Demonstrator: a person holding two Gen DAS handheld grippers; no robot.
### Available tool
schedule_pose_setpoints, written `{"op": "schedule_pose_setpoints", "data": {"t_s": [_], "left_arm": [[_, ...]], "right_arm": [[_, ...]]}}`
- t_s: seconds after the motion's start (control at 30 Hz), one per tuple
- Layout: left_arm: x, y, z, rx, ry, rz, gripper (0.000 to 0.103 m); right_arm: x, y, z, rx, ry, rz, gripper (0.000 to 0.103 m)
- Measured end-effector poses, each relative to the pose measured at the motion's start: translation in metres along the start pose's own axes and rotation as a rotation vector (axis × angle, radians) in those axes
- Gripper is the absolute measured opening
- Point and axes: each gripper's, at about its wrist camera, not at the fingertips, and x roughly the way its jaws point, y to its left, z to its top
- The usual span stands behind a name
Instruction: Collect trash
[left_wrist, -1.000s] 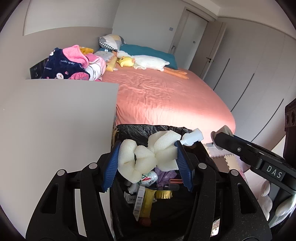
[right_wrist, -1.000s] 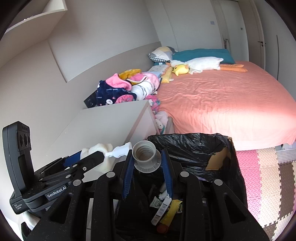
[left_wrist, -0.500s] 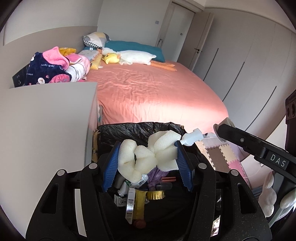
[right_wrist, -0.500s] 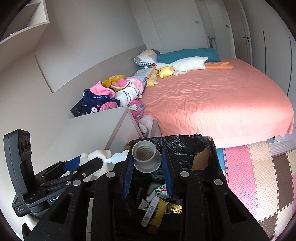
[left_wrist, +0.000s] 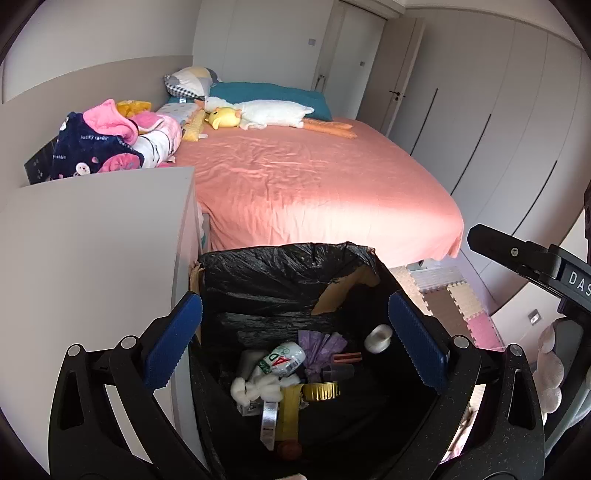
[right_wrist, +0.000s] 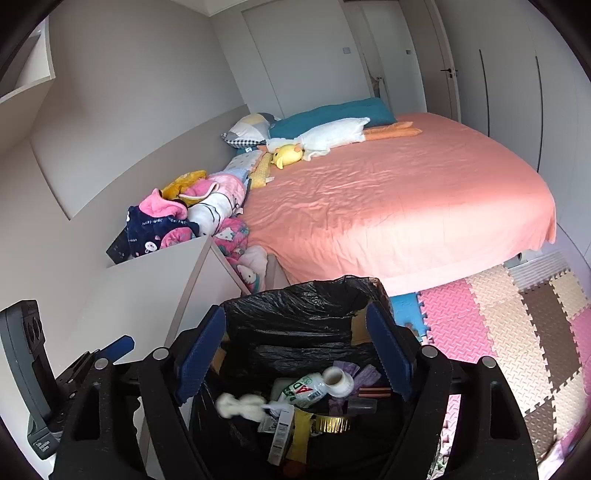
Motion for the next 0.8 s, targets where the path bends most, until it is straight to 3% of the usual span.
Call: {"op": "schedule_pose_setpoints", "data": {"t_s": [0.8], "left_arm": [[-0.014, 0.003, 0.003, -0.031, -0.030, -0.026, 0.097]], "right_arm": [[0.002, 0.004, -0.004, -0.015, 0.014, 0.008, 0.080]]}}
